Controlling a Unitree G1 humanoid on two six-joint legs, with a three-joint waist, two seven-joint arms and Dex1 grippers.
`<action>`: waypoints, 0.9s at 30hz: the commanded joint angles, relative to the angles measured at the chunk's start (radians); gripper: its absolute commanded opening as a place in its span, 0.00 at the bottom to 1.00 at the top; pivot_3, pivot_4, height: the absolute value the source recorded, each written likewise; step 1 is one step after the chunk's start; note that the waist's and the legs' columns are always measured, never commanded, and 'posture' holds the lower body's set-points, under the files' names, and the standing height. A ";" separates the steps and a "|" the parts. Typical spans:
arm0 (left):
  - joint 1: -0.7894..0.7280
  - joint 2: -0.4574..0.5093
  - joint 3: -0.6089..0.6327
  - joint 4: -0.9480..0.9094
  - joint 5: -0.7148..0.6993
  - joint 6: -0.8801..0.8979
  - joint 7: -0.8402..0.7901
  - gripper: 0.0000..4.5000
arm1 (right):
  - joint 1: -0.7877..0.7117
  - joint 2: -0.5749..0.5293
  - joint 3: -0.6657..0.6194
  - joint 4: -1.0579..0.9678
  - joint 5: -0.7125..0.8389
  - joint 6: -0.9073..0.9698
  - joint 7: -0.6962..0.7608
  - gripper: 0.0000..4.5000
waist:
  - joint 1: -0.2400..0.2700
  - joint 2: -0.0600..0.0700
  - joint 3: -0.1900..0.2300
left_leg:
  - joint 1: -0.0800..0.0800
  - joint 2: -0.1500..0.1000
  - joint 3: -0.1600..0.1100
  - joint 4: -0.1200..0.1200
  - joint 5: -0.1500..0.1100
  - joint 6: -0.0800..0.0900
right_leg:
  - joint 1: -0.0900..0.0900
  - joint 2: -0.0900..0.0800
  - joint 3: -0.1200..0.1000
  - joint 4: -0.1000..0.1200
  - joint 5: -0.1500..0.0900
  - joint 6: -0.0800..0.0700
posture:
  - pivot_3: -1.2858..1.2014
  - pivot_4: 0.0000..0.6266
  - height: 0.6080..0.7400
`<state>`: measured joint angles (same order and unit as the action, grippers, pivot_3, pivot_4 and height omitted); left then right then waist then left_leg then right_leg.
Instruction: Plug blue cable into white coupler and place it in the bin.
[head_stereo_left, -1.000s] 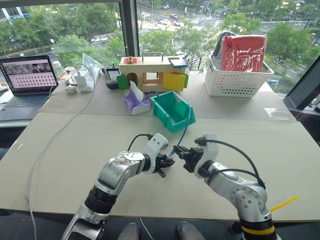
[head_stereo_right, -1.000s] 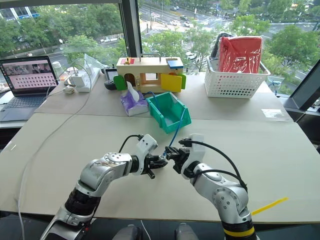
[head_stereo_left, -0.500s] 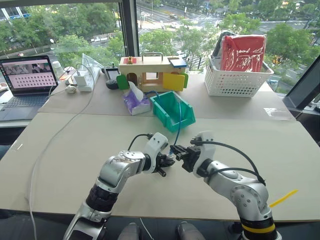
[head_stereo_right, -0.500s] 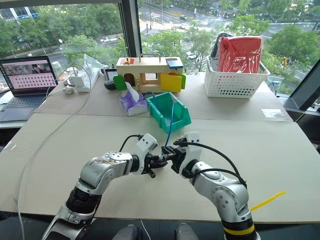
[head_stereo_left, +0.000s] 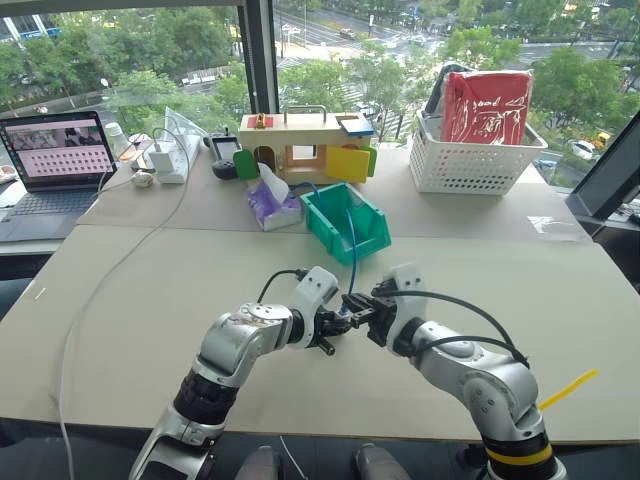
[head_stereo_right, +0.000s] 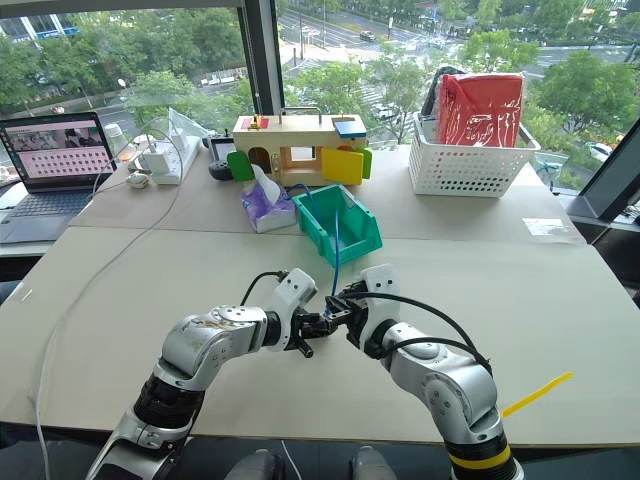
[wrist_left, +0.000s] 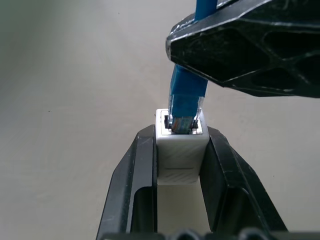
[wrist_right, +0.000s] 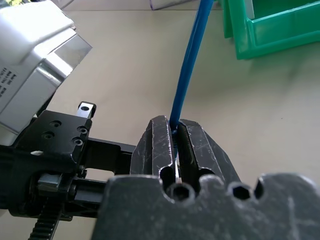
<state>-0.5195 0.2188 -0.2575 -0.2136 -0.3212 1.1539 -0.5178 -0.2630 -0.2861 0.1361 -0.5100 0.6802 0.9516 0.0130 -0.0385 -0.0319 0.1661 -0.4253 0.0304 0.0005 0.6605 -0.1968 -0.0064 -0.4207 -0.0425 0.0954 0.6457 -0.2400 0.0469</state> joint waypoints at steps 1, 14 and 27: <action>-0.009 -0.016 -0.001 -0.033 -0.024 -0.004 0.002 0.15 | 0.027 0.017 0.027 0.035 0.032 0.102 0.035 0.00 | -0.001 0.000 0.000 | 0.000 0.000 0.000 0.000 0.000 0.000 | 0.000 0.000 0.000 0.000 0.000 0.000 | 0.52 0.24 0.81; 0.007 -0.009 0.006 -0.055 -0.038 0.001 0.005 0.15 | 0.043 0.022 -0.023 0.089 0.027 0.152 0.100 0.00 | 0.000 0.000 -0.005 | 0.001 0.000 0.000 0.000 0.000 0.000 | 0.001 0.000 0.000 0.000 0.000 0.000 | 0.52 0.24 0.81; 0.096 0.116 0.066 -0.106 -0.106 -0.084 -0.083 0.99 | -0.262 -0.027 -0.231 0.140 -0.029 -0.062 0.166 0.00 | -0.009 0.001 -0.004 | 0.000 0.000 0.001 0.000 0.000 0.000 | -0.002 0.000 0.001 0.001 0.000 0.000 | 0.52 0.24 0.81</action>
<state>-0.4402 0.3115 -0.2166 -0.2728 -0.3970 1.0960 -0.5685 -0.4617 -0.2951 -0.0725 -0.3891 0.6587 0.9261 0.1485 -0.0474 -0.0312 0.1620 -0.4255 0.0309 0.0009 0.6604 -0.1968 -0.0064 -0.4225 -0.0420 0.0956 0.6468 -0.2400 0.0467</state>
